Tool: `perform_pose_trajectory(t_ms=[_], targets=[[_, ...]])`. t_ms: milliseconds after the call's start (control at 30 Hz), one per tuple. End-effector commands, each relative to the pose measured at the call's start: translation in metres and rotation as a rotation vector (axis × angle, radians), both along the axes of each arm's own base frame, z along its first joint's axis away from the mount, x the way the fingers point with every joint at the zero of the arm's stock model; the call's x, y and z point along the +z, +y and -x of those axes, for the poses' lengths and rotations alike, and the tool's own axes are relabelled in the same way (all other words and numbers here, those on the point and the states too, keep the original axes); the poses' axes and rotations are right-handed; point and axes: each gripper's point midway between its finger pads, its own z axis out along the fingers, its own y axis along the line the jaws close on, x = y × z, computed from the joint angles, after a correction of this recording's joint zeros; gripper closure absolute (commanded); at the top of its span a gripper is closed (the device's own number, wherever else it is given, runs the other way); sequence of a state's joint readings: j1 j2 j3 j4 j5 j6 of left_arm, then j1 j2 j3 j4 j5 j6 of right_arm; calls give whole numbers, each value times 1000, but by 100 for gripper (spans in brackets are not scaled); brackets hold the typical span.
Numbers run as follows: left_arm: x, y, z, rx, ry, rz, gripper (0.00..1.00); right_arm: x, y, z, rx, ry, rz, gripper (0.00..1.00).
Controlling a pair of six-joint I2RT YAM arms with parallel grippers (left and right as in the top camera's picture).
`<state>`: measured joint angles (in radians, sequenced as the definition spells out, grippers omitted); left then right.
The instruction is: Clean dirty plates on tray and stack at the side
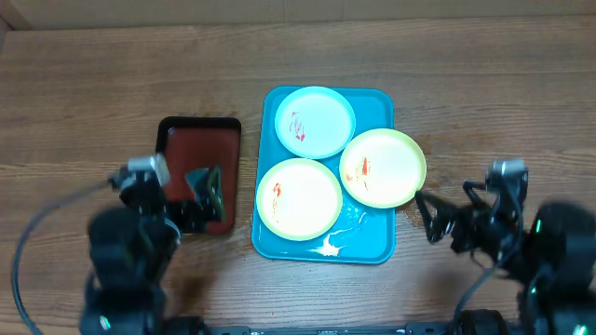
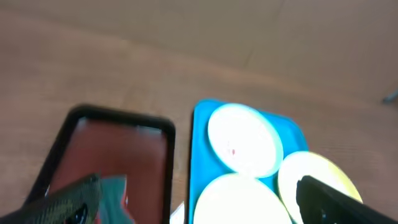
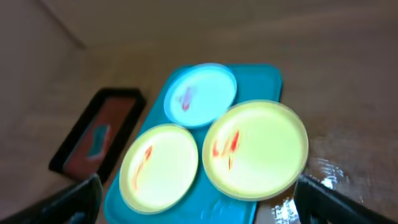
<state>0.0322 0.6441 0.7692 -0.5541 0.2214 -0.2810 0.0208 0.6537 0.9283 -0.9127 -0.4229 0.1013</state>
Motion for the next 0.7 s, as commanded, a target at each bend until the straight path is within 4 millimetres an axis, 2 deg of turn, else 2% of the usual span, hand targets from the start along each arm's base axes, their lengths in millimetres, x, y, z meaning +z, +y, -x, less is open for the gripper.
perform_pose_trajectory(t_ms=[0,100,167,233,300,367,400,467,500,567,667], targets=[[22,-3,-23,-40,126,-21,0,24,4,-21,8,67,-22,0],[28,-3,-33,-71,241,-61,0,24,10,-39,-10,164,-111,0],[29,-3,-38,-89,292,-81,0,23,25,-50,36,207,-196,0],[27,-9,-41,-119,346,-48,0,10,40,-54,94,275,-208,0],[16,-13,-40,-141,413,-26,0,-20,57,-54,125,388,-158,2],[5,-13,-38,-140,465,-22,0,-49,73,-50,150,488,-80,10],[1,-12,-38,-137,485,-22,0,-67,82,-47,167,542,-27,22],[-12,-5,-37,-87,549,-17,0,-104,99,-37,167,664,89,34],[-18,1,-37,-34,582,-17,0,-121,104,-33,154,712,142,34],[-26,11,-36,40,628,-22,0,-142,114,-28,154,761,206,35],[-35,14,-35,65,669,-22,0,-172,126,-27,126,818,279,38]])
